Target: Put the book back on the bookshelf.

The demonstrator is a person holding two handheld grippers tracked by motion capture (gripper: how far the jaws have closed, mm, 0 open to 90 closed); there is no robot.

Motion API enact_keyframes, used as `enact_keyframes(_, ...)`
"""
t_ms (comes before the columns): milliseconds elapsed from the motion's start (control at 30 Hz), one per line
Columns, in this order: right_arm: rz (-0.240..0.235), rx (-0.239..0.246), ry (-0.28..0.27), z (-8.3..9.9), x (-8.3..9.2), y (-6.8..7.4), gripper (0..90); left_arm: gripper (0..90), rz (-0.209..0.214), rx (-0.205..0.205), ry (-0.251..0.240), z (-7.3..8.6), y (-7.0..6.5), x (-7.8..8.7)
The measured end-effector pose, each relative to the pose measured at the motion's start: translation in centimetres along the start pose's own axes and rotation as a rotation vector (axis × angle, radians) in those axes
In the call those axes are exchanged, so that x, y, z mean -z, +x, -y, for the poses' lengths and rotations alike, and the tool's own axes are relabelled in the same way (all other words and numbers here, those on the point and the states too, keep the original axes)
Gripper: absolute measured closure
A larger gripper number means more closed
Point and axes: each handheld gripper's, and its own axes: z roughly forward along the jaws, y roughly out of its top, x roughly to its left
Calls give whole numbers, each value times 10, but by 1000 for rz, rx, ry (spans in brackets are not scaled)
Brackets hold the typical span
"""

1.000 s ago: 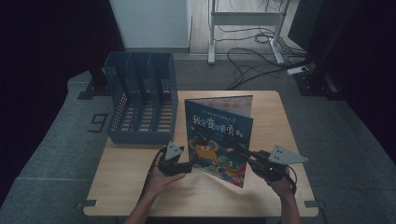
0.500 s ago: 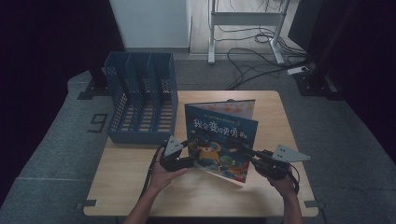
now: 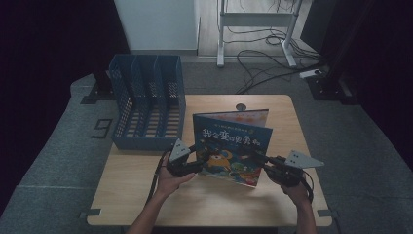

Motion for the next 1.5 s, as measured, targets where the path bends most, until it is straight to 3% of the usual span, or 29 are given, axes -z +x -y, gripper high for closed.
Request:
enact_keyframes(333, 79, 28, 6, 3, -3, 1, 688, 479, -10, -16, -14, 3, -4, 6)
enact_keyframes(467, 104, 30, 14, 4, -5, 0, 647, 482, 4, -57, -15, 6, -10, 12)
enact_keyframes(733, 146, 31, 6, 5, -6, 2, 596, 474, 32, -60, -22, 9, -14, 16)
enact_keyframes(1000, 190, -14, -23, 7, -11, 2, 537, 489, 36, -75, -33, 11, -17, 17)
enact_keyframes(1500, 244, -60, -11, 1, -14, 4, 415, 480, 65, -84, -33, 13, -28, 21)
